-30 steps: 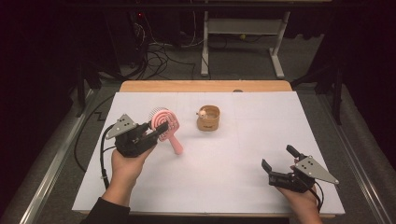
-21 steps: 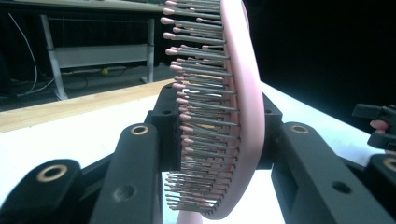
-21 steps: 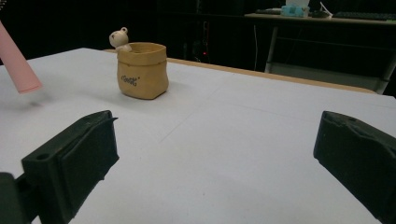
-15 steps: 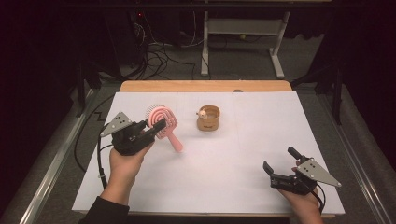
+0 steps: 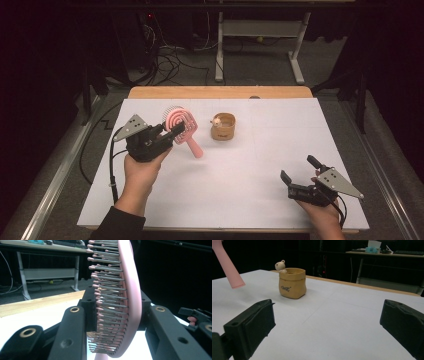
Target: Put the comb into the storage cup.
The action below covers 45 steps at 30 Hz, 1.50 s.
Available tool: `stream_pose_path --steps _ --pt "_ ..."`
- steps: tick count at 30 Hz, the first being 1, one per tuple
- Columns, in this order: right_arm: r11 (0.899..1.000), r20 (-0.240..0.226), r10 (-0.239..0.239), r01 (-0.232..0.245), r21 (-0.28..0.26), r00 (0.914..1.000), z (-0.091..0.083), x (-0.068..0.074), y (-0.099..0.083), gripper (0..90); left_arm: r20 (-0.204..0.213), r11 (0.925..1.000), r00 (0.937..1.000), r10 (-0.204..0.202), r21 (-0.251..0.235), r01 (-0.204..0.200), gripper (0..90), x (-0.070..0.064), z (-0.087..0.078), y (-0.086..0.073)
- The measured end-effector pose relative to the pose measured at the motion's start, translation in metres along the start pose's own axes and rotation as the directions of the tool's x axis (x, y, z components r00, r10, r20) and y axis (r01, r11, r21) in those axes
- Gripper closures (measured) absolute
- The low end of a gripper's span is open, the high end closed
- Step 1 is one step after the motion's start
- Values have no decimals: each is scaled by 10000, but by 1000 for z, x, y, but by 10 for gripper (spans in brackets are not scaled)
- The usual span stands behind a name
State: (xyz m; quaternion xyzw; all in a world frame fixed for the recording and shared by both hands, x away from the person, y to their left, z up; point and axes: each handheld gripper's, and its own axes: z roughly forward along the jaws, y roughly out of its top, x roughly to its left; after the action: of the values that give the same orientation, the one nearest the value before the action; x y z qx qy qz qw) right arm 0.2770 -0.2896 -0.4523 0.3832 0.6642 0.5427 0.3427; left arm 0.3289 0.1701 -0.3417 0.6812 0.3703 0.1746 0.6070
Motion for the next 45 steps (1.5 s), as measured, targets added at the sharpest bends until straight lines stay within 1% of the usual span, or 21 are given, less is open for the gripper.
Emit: stream_pose_path --steps 4,6,9,10,12,15,19,22,26,29,30,31,33,36,37,41,44,45 --pt "10000 10 57 -57 -19 10000 -1 0 1 3 75 10000 10000 -52 -60 52 630 -2 1 2" --pt "10000 31 43 -43 4 10000 -1 0 0 3 62 10000 10000 27 -61 -26 630 -3 2 4" --pt "10000 27 19 -19 -3 10000 -2 -1 0 3 54 9999 10000 25 -149 -24 630 -5 2 7" --pt "10000 13 10 -10 3 10000 -2 0 0 3 67 9998 10000 -47 -197 48 630 -5 2 8" --pt "10000 7 16 -16 13 10000 -2 0 1 3 59 9998 10000 -65 -189 66 630 -5 2 10" --pt "10000 -32 -74 73 -63 10000 -1 0 2 3 46 9998 10000 71 -192 -70 630 -6 5 16" --pt "10000 -71 -64 64 42 10000 2 0 1 3 23 9997 10000 85 -245 -84 630 -5 7 20" --pt "10000 -117 -66 66 6 9999 3 1 1 3 33 9994 10000 -61 -341 62 630 -4 8 24" --pt "9999 -115 -96 97 60 9999 4 1 1 3 -6 9992 10000 -51 -392 50 630 -5 8 25" --pt "10000 -133 -95 94 -20 9999 4 1 2 3 -3 9991 10000 -77 -423 77 630 -5 9 28" --pt "9998 -133 -199 199 -44 9997 4 1 2 3 -50 9992 10000 32 -392 -34 631 -6 10 30" --pt "9998 -125 -205 204 -40 9997 4 1 3 3 -50 9992 10000 32 -392 -34 630 -6 10 30" --pt "9999 -112 -117 117 -29 9999 5 0 3 3 -54 9991 10000 -32 -424 30 631 -7 12 31" --pt "9999 -97 -129 129 -10 9999 6 -2 3 3 35 9989 10000 -86 -451 87 631 -7 15 32" --pt "10000 -110 -57 57 -23 9999 5 -2 2 3 111 9990 9999 0 -447 5 631 -9 17 34" --pt "9999 -114 -79 79 -77 9999 3 -1 2 3 217 9980 9997 -95 -623 108 631 -9 19 37" --pt "10000 -96 -60 60 -80 9999 3 -2 2 3 177 9980 9998 -9 -624 20 631 -11 22 40" --pt "10000 -71 -49 48 -72 10000 3 -2 2 3 202 9978 9998 -32 -668 45 631 -11 24 43"
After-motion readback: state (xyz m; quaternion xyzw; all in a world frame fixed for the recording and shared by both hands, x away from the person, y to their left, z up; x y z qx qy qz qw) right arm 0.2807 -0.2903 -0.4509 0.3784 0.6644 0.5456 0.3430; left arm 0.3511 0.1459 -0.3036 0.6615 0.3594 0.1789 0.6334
